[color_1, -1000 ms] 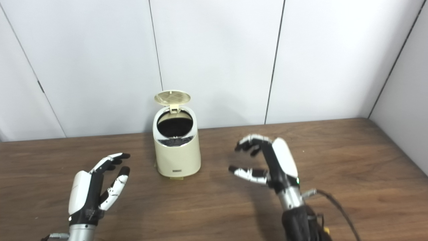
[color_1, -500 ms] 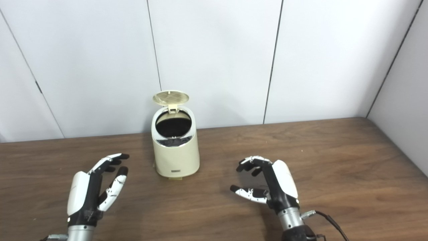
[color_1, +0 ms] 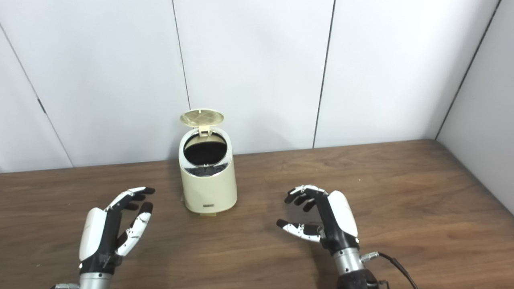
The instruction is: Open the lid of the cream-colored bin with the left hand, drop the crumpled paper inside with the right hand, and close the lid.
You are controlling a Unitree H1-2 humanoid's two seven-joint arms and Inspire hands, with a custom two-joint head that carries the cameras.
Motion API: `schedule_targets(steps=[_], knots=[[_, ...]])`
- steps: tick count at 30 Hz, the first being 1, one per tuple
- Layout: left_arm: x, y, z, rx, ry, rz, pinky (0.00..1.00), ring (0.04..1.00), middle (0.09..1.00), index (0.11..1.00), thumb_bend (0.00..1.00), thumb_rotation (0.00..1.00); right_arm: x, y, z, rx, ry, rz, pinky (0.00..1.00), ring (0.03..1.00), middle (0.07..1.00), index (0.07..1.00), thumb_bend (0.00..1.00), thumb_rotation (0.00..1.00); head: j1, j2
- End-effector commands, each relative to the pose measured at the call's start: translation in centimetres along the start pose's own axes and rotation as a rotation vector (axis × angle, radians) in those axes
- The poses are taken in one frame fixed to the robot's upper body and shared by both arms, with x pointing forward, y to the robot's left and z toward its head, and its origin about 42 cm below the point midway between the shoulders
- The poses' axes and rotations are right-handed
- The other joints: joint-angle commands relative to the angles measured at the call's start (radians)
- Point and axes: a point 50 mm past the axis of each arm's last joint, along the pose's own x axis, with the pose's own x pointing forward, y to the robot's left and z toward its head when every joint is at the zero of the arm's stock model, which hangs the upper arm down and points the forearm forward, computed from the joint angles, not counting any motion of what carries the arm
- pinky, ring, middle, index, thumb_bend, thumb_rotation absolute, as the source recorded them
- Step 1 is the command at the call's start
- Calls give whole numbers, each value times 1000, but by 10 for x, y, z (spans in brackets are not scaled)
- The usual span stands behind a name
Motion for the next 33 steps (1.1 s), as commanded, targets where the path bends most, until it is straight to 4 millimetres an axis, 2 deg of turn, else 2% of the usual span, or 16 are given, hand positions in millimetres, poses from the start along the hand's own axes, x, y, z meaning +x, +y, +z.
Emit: schedule_targets(steps=[1,6,13,17,19,23,25,28,33], knots=[[-28,-4,-17,0,63,-35,616,721,762,734,430,862,-7,8,-6,19,-6,-20,459,584,659,496,483,150,4,-3],[-24,4,-19,-18,37,-7,638,740,773,740,429,861,-5,14,-8,31,-15,-44,477,600,664,496,483,152,26,-14],[4,36,0,41,-76,62,626,738,773,754,418,859,-7,22,-5,24,-28,-53,452,581,660,496,484,147,47,-22],[28,58,15,67,-117,87,653,764,798,775,483,927,-7,25,-3,24,-19,-51,474,600,672,496,484,148,51,-27],[39,68,22,66,-139,95,656,769,802,773,505,929,-7,26,-3,25,-17,-49,490,615,676,496,485,149,52,-28],[66,88,41,95,-195,111,676,779,804,786,488,955,-6,30,-4,38,-11,-54,473,599,673,496,486,148,59,-34],[78,97,50,100,-211,112,678,779,800,786,497,971,-6,31,-4,44,-8,-52,434,559,661,496,486,147,60,-35],[95,108,64,113,-234,99,664,781,802,787,538,937,-5,34,-5,48,-5,-38,438,565,657,496,486,147,57,-41],[122,120,86,174,-292,67,680,795,816,799,548,897,-4,36,-7,64,12,-35,468,591,655,496,487,147,64,-46]])
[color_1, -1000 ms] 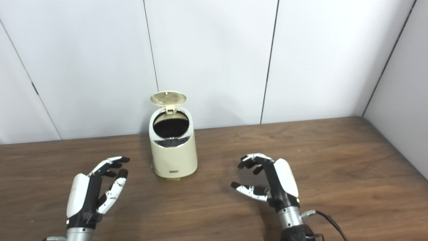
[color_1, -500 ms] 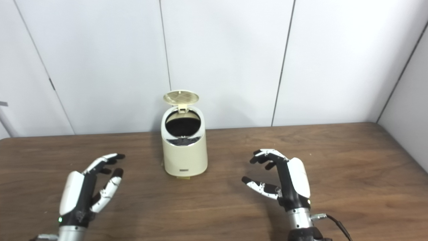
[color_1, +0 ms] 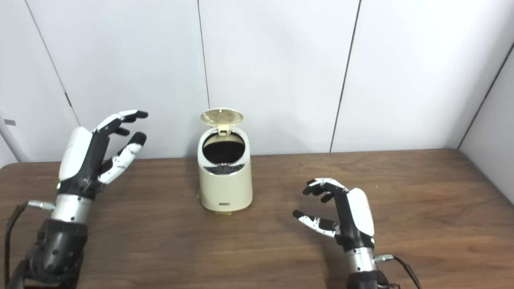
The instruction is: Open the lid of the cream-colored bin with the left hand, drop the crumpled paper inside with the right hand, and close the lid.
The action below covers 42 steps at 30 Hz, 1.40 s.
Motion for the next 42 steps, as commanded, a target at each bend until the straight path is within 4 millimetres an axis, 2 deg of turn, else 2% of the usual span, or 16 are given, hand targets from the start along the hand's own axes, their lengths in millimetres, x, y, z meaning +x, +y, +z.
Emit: schedule_targets(steps=[1,6,12,18,20,24,27,35,38,42], knots=[[29,20,19,54,-100,31,680,797,819,804,558,901,-19,25,-6,57,56,36,462,585,655,496,487,147,2,-1],[55,24,32,157,-151,-44,691,816,838,826,614,941,-18,28,-6,57,58,38,442,573,655,496,487,146,2,-4],[85,24,42,248,-156,-120,721,840,855,854,784,941,-17,32,-8,70,57,42,442,568,657,496,487,145,5,-13],[106,17,45,303,-137,-168,826,905,898,893,884,980,-15,36,-8,70,48,42,398,517,646,496,487,144,1,-22],[112,14,45,320,-134,-178,855,917,897,892,904,978,-15,37,-8,70,50,43,413,534,646,496,488,144,1,-26],[125,4,41,386,-130,-208,920,931,887,891,916,977,-13,39,-9,71,59,48,420,541,641,496,488,145,4,-36],[129,-2,36,424,-112,-235,992,988,906,913,904,982,-12,41,-9,76,60,50,420,540,643,495,488,144,0,-42],[141,-15,32,431,-102,-261,1000,1000,922,917,899,935,-11,45,-10,76,70,55,375,489,642,496,488,143,-3,-54],[147,-20,33,418,-110,-264,1000,999,918,911,907,918,-10,46,-10,75,72,54,389,513,647,496,488,143,-6,-58],[153,-28,39,414,-124,-277,984,981,918,914,961,994,-10,48,-10,73,74,52,397,514,644,496,488,143,-8,-66]])
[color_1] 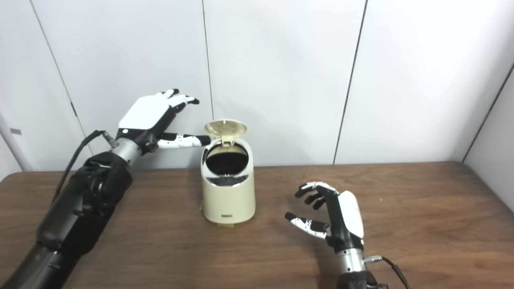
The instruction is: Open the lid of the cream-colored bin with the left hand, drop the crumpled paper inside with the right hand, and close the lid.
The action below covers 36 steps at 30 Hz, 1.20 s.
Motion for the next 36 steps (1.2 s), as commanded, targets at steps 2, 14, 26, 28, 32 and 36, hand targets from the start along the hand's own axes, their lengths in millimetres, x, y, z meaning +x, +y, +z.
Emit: schedule_targets(steps=[2,14,26,28,32,36], knots=[[19,30,18,27,-73,97,970,974,910,907,963,999,-32,29,-12,34,89,49,394,510,647,496,488,143,-1,-2],[26,25,32,50,-102,64,1000,979,911,900,975,1000,-30,34,-13,46,85,46,388,506,645,496,489,140,-12,-9],[24,21,33,42,-120,59,1000,984,901,892,933,1000,-26,39,-15,47,95,41,366,478,646,496,489,141,-14,-13],[22,20,31,47,-116,46,1000,983,904,902,932,1000,-25,40,-15,45,97,42,364,474,642,496,489,142,-15,-14],[17,17,27,63,-123,34,1000,980,899,903,933,1000,-23,42,-16,38,100,47,371,482,648,496,489,141,-16,-14],[11,13,22,76,-134,34,1000,973,885,892,940,1000,-22,45,-17,30,103,48,414,537,667,496,489,141,-17,-10]])
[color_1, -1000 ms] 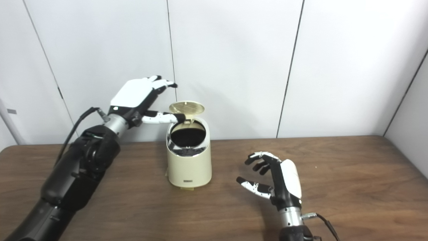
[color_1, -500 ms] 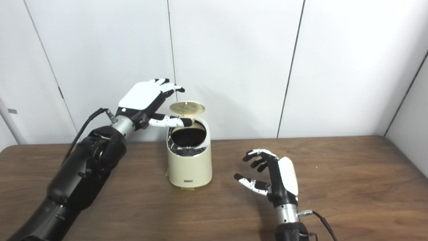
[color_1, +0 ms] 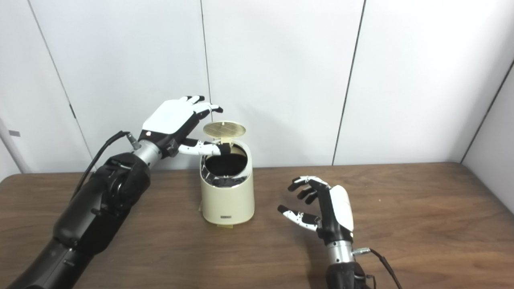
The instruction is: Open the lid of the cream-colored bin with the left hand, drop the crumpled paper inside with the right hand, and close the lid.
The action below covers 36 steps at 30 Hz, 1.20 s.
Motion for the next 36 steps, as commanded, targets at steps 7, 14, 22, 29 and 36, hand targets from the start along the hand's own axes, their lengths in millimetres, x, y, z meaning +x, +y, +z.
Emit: schedule_targets(steps=[7,14,22,29,36], knots=[[-10,16,1,48,-52,53,1000,968,866,892,931,1000,-37,26,-19,24,98,68,392,514,661,496,489,140,-1,10],[-17,5,1,60,-60,30,993,942,850,865,915,1000,-36,27,-18,22,99,65,411,535,670,496,490,142,-4,18],[-23,0,2,56,-59,6,1000,950,859,872,906,1000,-37,27,-14,21,97,68,398,520,666,496,489,142,-10,32],[-29,-7,0,122,-71,-18,1000,949,863,876,905,1000,-38,26,-6,28,96,59,388,506,660,496,490,142,-19,55],[-38,-16,-1,318,-134,-55,1000,961,876,871,959,1000,-37,25,1,35,97,59,402,526,660,496,490,142,-16,66]])
